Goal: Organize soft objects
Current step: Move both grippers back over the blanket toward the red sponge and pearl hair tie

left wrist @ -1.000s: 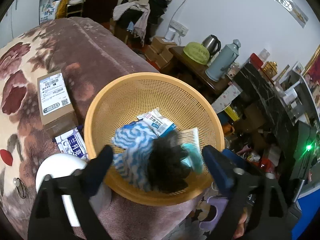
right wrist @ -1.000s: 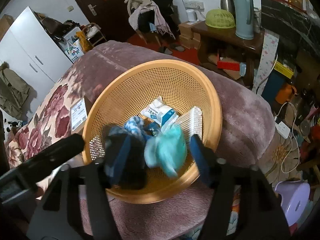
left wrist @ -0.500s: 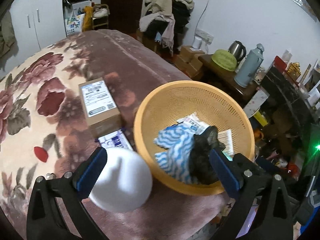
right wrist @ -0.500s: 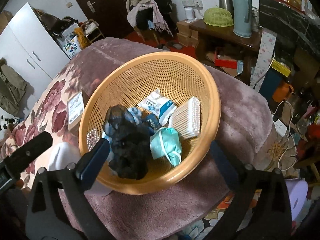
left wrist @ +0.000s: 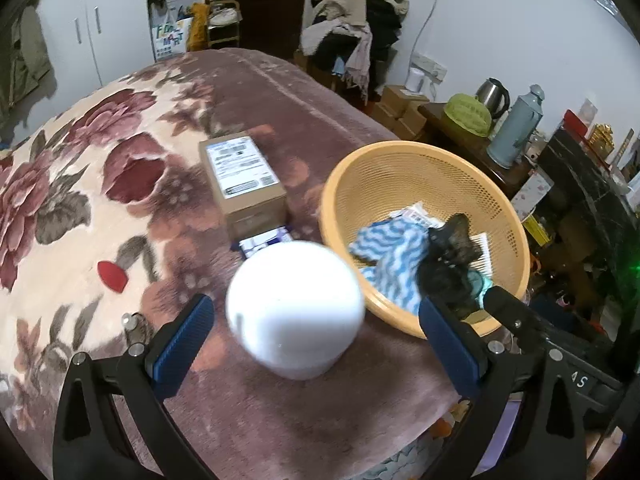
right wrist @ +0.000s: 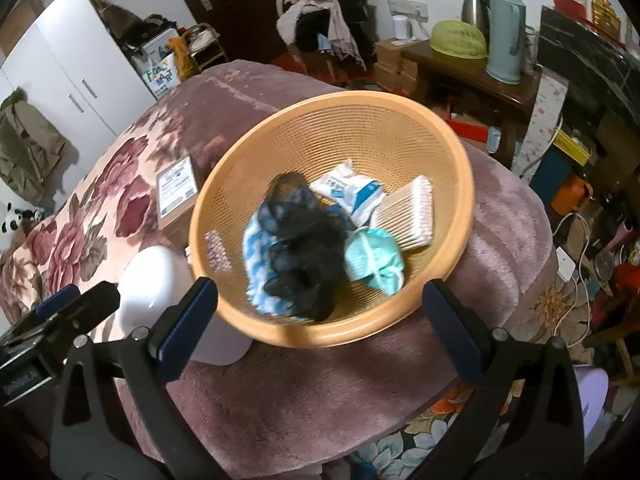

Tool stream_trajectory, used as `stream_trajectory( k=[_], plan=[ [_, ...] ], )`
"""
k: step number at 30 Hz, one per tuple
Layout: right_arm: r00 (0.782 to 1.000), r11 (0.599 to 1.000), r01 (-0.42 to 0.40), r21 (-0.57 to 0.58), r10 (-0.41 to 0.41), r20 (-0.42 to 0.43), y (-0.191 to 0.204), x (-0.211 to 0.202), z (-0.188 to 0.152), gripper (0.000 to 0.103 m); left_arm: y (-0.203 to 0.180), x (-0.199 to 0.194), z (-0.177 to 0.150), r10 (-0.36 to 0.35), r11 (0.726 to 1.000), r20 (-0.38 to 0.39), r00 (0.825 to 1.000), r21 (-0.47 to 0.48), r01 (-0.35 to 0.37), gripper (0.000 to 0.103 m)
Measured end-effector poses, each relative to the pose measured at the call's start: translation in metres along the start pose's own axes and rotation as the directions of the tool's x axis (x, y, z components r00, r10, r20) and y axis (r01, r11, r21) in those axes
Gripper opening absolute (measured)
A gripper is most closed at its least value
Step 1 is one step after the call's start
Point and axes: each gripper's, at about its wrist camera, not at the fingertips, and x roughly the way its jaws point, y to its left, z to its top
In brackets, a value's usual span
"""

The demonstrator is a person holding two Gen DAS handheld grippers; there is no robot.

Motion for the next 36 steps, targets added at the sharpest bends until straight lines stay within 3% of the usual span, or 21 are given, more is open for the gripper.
stream_trajectory(
  k=[21,36],
  plan=[
    [0.999,0.986,-0.038,-0.165,0.036,-0.017,0.084,-0.005,-0.021,0.103,0.088,-0.025,-0.023,0.023,0.990,-0.002,1.000,-0.139,-0.023,0.102],
    [0.998,0.963,-0.053,-0.266,0.044,-0.040,0.144,0.001,-0.039,0.103,0.168,-0.037,-0.046,0.056,0.965,-0.002,0.998,-0.255,-0.055,0.102]
  ],
)
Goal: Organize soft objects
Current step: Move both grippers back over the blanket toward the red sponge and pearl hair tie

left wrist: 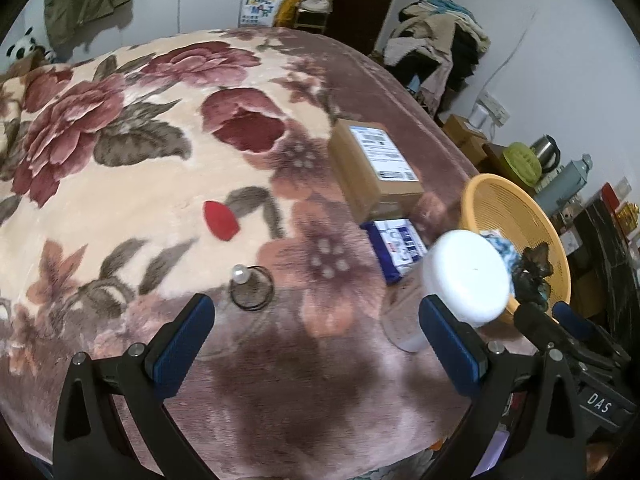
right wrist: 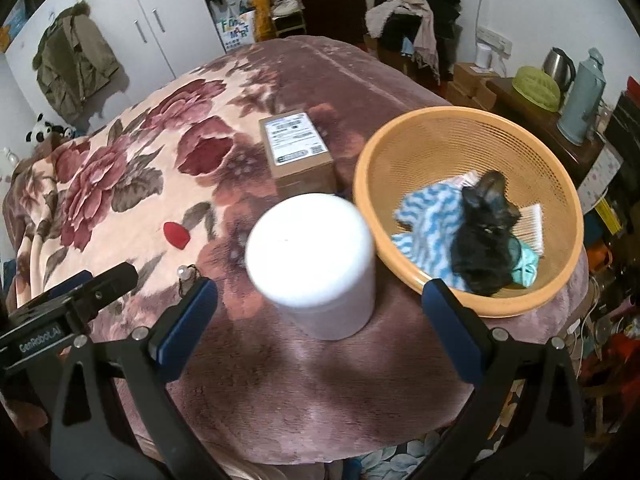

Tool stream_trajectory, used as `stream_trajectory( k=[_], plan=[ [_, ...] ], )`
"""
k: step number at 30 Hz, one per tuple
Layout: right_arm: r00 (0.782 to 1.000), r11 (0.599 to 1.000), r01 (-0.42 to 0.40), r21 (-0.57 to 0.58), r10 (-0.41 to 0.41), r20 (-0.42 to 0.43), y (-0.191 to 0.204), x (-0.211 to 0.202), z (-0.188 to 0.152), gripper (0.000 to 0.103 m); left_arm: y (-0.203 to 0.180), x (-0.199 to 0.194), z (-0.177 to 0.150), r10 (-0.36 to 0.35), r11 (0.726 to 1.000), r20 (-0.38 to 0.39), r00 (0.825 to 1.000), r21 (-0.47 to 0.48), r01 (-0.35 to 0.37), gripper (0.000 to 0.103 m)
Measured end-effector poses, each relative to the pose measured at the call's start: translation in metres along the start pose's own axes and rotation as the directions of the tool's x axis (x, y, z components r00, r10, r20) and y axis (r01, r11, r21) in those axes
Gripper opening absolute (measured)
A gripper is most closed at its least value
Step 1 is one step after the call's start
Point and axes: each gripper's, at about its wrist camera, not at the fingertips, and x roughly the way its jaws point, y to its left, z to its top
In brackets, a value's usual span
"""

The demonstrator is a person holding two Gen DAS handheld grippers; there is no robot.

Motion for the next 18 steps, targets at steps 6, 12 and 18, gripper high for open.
stream_trajectory(
  k=[6,12,18],
  plan=[
    [1.000,0.999,-0.006,-0.053,0.005,-0.008,0.025,0.003,-0.002,0.103,0.041,0.001,-0.002,0.017,0.998,0.000,1.000,-0.054,-0.017,0.102],
    [1.000,0.994,-0.008,-0.111,0.007,-0.013,0.057,0.010,-0.003,0.103,0.077,0.004,-0.009,0.034,0.995,-0.011,0.999,-0.094,-0.035,0.102],
    [0.999,0.986,-0.026,-0.167,0.022,-0.027,0.090,0.019,-0.007,0.103,0.114,0.012,-0.017,0.042,0.989,-0.030,0.999,-0.140,-0.046,0.102]
  ],
)
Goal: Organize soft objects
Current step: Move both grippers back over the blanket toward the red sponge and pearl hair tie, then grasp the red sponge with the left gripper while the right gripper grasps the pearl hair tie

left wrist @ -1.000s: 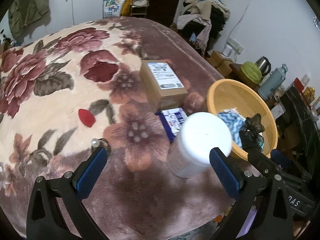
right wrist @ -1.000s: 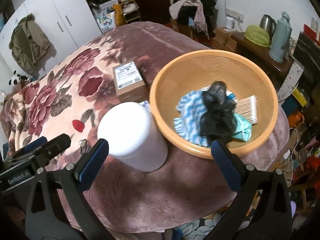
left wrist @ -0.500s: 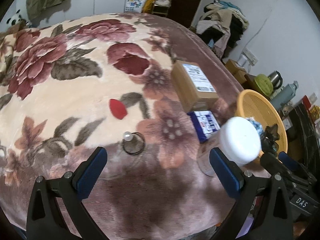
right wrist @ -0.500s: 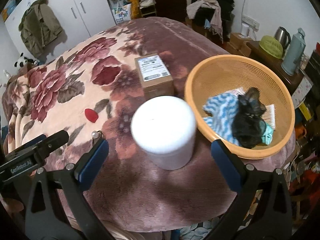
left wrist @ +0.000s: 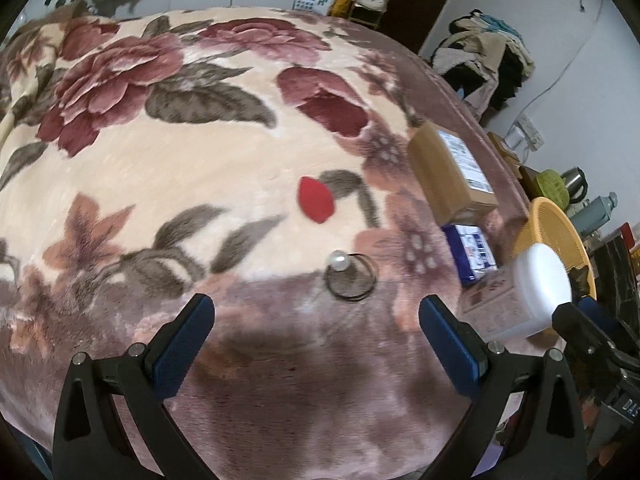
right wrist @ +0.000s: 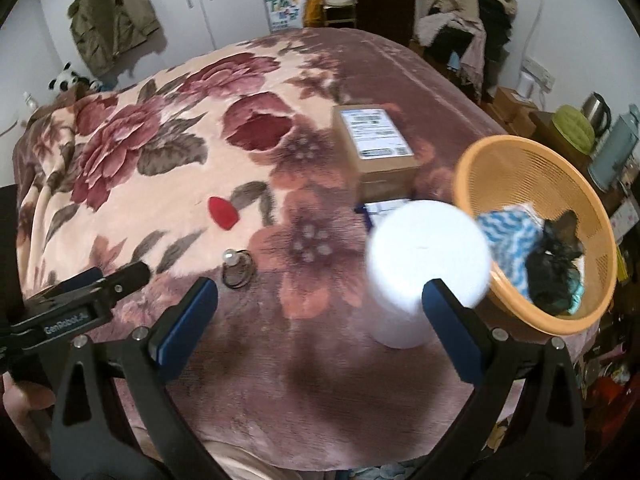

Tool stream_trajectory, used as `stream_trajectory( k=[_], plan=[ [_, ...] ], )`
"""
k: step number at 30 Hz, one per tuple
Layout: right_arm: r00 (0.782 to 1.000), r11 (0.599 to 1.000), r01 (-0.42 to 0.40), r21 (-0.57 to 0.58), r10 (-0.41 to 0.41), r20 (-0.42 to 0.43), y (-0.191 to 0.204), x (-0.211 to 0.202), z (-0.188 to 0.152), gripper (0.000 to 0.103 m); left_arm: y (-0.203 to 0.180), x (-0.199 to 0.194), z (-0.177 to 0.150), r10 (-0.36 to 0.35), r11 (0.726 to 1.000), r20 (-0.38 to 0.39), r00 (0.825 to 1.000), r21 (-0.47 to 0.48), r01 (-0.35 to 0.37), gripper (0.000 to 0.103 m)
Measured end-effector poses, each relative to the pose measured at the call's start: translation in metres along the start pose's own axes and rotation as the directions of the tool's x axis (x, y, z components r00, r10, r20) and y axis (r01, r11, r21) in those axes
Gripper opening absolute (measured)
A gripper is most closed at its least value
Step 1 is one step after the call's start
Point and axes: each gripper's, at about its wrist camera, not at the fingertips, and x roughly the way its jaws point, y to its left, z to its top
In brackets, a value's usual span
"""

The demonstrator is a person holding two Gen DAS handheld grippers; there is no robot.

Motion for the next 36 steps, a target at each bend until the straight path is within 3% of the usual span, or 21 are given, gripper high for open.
stream_trajectory(
  k=[11,25,31,35,36],
  plan=[
    [0.996,0.993,-0.059,-0.101,0.051,-0.079,0.061,0.045,-0.005,0.103,0.062,0.030,-0.005,0.030,0.996,-0.041,0.999,-0.083,-0.033,0.102],
    [0.980,0.990,-0.094,-0.109,0.072,-0.187,0.076,0.121,-0.006,0.103,0.109,0.087,0.008,0.052,0.982,-0.089,0.995,-0.177,-0.068,0.102],
    [0.965,0.975,-0.201,-0.091,0.181,-0.188,0.081,0.144,0.000,0.101,0.118,0.102,0.018,0.055,0.977,-0.082,0.995,-0.203,-0.070,0.102],
    [0.955,0.969,-0.238,-0.062,0.222,-0.195,0.085,0.161,0.007,0.076,0.121,0.107,0.022,0.055,0.976,-0.082,0.995,-0.204,-0.071,0.102],
    [0.955,0.969,-0.238,-0.061,0.222,-0.199,0.087,0.165,0.008,0.076,0.121,0.108,0.022,0.056,0.977,-0.081,0.995,-0.201,-0.071,0.102]
  ],
)
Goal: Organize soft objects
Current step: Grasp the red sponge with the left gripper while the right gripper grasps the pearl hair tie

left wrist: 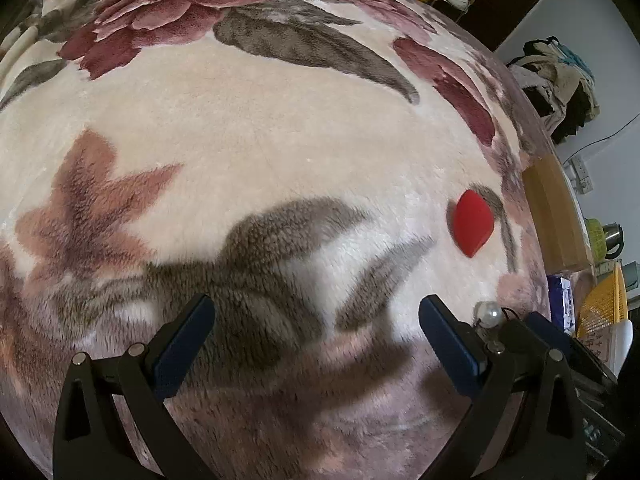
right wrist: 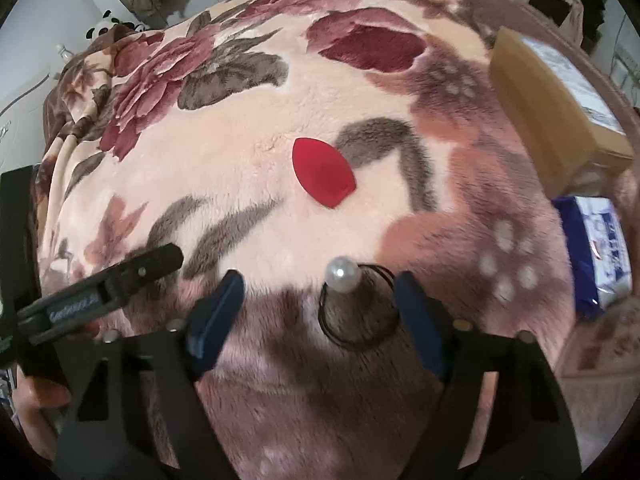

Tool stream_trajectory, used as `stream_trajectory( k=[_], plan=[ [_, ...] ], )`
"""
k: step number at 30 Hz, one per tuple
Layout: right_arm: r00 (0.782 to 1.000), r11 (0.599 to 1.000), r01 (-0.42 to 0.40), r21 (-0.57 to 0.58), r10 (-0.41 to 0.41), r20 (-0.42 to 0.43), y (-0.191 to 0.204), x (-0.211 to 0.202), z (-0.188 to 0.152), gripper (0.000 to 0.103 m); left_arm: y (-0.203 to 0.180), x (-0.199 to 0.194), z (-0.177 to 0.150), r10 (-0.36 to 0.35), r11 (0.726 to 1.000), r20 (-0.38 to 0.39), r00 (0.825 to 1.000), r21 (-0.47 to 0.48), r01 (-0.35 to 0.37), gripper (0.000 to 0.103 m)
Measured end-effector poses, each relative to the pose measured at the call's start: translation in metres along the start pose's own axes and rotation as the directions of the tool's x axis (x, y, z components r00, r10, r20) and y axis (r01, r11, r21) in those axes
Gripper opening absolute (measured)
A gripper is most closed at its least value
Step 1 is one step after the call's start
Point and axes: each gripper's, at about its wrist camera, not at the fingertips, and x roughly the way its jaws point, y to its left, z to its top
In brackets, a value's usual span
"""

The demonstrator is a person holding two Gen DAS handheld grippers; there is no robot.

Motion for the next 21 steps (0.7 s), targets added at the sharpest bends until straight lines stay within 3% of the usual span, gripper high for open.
stream_trajectory(
  k=[5,7,9,11,21],
  plan=[
    [1.000,1.000,0.019,-0.004,-0.019,-0.019,0.000,0.021,0.006,0.070,-0.006,0.006,0.008,-0.009,1.000,0.007,1.000,0.010,0.009,0.102],
    [0.999,1.000,0.022,-0.010,-0.023,-0.035,-0.002,0.030,0.006,0.060,-0.012,0.008,0.013,-0.015,1.000,0.006,1.000,0.018,0.014,0.102],
    [0.998,0.999,0.037,-0.022,-0.038,-0.045,-0.005,0.037,0.005,0.037,-0.019,0.012,0.017,-0.022,0.999,0.004,1.000,0.025,0.022,0.102],
    [0.998,0.999,0.046,-0.016,-0.047,-0.038,-0.012,0.037,0.003,0.025,-0.029,0.015,0.020,-0.033,0.999,0.000,0.999,0.037,0.033,0.102],
    [1.000,0.998,-0.005,0.062,0.003,0.026,-0.041,-0.004,-0.016,0.025,-0.098,0.042,0.029,-0.092,0.990,-0.030,0.995,0.106,0.095,0.102]
  ],
)
